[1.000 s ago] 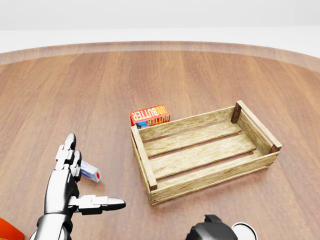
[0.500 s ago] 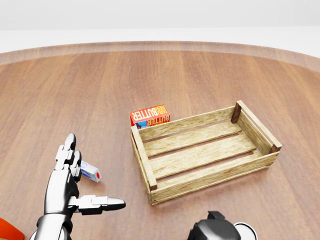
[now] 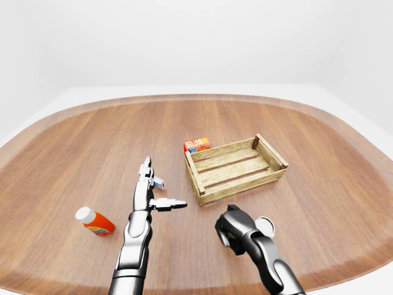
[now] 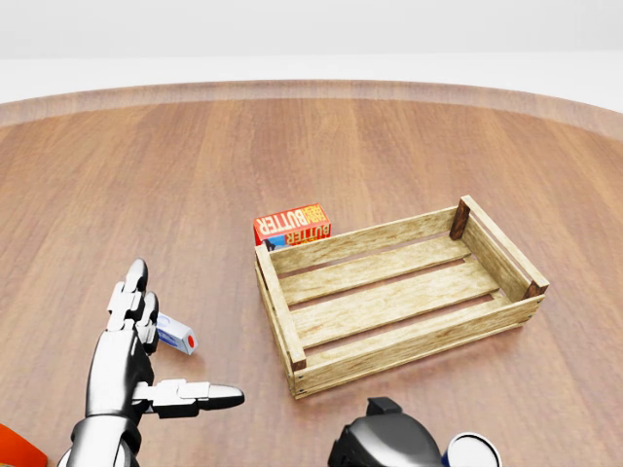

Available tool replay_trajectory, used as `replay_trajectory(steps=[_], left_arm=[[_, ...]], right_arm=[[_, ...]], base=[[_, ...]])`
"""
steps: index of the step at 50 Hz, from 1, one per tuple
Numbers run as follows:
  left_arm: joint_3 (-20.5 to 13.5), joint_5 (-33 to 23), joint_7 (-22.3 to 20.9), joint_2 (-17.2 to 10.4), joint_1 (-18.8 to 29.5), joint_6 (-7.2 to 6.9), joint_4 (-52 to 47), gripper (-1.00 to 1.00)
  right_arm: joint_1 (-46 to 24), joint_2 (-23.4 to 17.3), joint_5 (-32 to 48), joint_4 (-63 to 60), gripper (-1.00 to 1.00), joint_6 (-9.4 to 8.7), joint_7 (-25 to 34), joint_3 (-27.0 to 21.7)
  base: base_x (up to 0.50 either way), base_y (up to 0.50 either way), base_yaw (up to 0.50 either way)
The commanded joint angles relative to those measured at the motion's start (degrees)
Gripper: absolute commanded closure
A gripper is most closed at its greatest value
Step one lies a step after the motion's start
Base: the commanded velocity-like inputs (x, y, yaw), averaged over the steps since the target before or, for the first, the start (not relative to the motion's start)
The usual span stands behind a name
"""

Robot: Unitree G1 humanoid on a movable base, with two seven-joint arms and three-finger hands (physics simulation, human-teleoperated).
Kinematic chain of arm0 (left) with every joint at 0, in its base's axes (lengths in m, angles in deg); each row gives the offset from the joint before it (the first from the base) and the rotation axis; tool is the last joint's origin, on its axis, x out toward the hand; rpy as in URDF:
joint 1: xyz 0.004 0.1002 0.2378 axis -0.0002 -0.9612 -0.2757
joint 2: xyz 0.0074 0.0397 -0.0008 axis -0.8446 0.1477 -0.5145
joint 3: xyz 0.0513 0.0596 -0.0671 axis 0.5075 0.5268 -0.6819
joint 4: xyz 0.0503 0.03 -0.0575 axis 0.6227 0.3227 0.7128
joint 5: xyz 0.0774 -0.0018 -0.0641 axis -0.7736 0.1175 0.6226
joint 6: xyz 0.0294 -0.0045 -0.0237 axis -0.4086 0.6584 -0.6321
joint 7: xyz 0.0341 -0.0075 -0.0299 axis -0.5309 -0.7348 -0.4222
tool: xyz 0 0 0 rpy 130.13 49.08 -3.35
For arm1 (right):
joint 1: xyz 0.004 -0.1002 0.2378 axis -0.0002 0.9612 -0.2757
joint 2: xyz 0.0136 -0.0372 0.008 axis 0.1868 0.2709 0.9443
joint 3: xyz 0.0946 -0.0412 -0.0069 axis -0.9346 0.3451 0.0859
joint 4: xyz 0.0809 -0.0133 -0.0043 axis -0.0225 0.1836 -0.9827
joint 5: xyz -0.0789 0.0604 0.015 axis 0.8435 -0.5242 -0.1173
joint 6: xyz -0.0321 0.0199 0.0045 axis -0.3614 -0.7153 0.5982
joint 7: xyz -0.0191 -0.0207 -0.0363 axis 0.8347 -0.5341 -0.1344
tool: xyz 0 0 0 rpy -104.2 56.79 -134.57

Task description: Pick up the tomato sauce, and put it in the wooden tray.

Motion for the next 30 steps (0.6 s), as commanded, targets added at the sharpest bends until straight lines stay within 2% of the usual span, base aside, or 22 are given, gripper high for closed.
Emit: replay_trajectory(steps=[1,16,30], left_arm=[[0.0,-0.01,-0.02,-0.01,0.0,-0.04,-0.02,-1.0],[-0.01,-0.03,-0.01,-0.02,0.14,0.1,0.25,-1.0],[-0.01,-0.07,0.02,-0.03,0.15,0.21,0.35,-1.0]], right_arm=[[1.7,1.54,-1.84,-9.86,1.0,0.0,5.46,3.88],[1.13,1.23,-2.87,-11.54,1.0,0.0,5.58,3.86],[0.34,1.34,-3.32,-19.67,1.0,0.0,10.09,2.02]], base=[[0.0,0.0,0.0],[0.0,0.0,0.0],[0.0,0.0,0.0]])
